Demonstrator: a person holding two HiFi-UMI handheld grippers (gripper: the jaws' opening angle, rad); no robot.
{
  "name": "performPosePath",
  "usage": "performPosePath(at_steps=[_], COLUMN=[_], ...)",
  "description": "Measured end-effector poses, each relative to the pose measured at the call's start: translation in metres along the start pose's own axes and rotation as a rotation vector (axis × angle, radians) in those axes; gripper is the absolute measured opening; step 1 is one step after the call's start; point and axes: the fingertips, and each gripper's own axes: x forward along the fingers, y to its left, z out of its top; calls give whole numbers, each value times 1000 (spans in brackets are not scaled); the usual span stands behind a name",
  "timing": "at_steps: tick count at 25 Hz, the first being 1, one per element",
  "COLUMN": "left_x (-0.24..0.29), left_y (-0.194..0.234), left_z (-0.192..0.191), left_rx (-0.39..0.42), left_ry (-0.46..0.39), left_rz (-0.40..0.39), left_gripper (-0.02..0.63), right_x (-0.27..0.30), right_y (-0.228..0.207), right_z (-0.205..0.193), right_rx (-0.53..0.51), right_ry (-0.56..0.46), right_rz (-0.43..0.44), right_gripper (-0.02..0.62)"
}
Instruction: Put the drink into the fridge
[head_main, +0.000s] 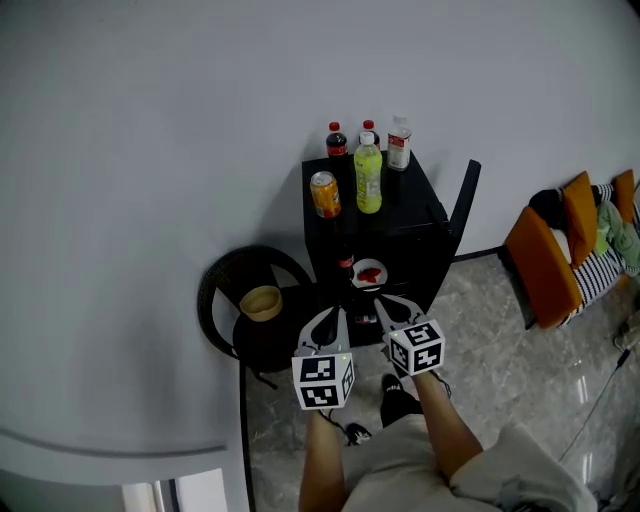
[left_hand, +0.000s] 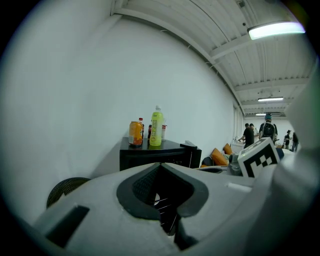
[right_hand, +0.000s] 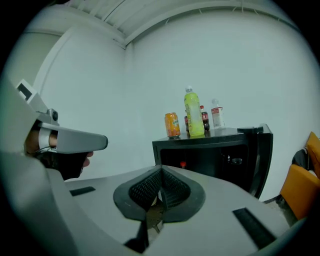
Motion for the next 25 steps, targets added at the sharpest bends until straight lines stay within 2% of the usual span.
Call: performPosePath(at_steps=[8,17,18,20,25], left_x=[26,93,101,117,156], left_y=[-8,0,3,9,24], left_z=[18,74,81,93,109], left_rx=[22,85,89,96,121], left_ry=[-15,-58,-64,-76,-83], left_rz=[-58,-86,-87,-89,-88], left_gripper=[9,8,9,9,9], right_x=[15,68,76,92,128], right_y=[-21,-69,-74,-83,-110], right_z=[42,110,119,133,155], right_rx=[-44,-21,-23,-26,-14], right_ry=[-29,-125,-134,-147,-149], right_rz=[-19,-33,-29,-15,13], right_gripper=[9,12,24,100,209])
